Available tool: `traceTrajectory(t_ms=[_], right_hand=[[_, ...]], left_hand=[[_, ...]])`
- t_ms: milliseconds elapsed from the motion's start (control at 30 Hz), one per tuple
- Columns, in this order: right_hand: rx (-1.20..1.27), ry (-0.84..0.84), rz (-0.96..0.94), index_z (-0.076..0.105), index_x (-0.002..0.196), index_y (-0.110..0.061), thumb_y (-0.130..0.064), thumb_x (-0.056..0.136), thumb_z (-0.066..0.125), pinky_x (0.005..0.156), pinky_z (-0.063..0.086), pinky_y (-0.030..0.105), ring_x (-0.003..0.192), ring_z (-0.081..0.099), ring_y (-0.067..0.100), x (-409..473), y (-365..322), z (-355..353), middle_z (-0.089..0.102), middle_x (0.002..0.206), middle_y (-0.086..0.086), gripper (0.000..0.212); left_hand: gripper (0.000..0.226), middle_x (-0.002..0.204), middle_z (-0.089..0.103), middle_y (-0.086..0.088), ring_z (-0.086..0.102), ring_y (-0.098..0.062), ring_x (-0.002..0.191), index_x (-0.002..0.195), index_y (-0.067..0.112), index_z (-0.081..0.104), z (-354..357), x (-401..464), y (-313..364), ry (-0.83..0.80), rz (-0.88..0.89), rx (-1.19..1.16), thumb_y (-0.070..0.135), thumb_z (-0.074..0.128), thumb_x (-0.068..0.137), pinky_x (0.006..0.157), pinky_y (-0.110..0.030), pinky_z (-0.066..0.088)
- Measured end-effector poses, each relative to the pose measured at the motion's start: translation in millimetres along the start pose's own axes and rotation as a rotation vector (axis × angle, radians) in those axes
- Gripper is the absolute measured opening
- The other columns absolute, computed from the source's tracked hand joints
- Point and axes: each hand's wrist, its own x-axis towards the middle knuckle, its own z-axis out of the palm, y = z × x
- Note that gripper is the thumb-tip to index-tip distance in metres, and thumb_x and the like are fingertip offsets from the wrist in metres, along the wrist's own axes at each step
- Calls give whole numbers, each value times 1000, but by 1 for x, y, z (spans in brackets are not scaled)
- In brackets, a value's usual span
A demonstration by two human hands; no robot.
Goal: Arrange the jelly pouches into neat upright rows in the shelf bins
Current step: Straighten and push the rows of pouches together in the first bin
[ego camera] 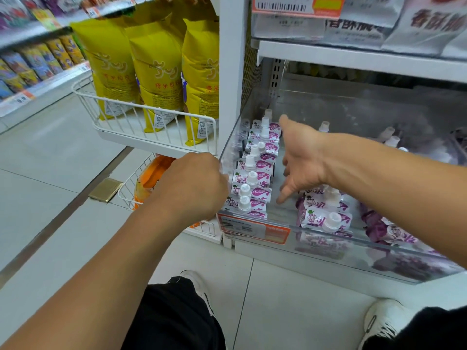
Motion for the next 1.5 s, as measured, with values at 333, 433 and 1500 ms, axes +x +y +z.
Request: traceTrajectory(t_ms=[333,433,1500], right_hand=[[-37,-118,45,0,157,-28,-84,84,24,93,17,86,146,-4,51,0,-4,-6,-10,164,16,95],[-61,-219,101,-3,156,-31,-80,87,25,97,13,83,147,-8,49,-9,15,13,-14,164,11,89],[-464,-49,-435,41,147,-24,-68,90,46,105,47,44,125,56,27,-78,-1,-18,49,146,11,71]], left_hand=[[41,69,62,-3,58,-25,75,60,16,54,-6,-4,5,-33,-15,-19,33,49,97,67,-35,46],[39,69,62,-3,59,-25,75,62,16,57,-7,-5,7,-34,-25,-2,31,49,97,69,-36,49],[44,80,64,1,61,-24,79,80,22,64,-13,-28,33,484,-15,95,66,62,78,62,-32,43]])
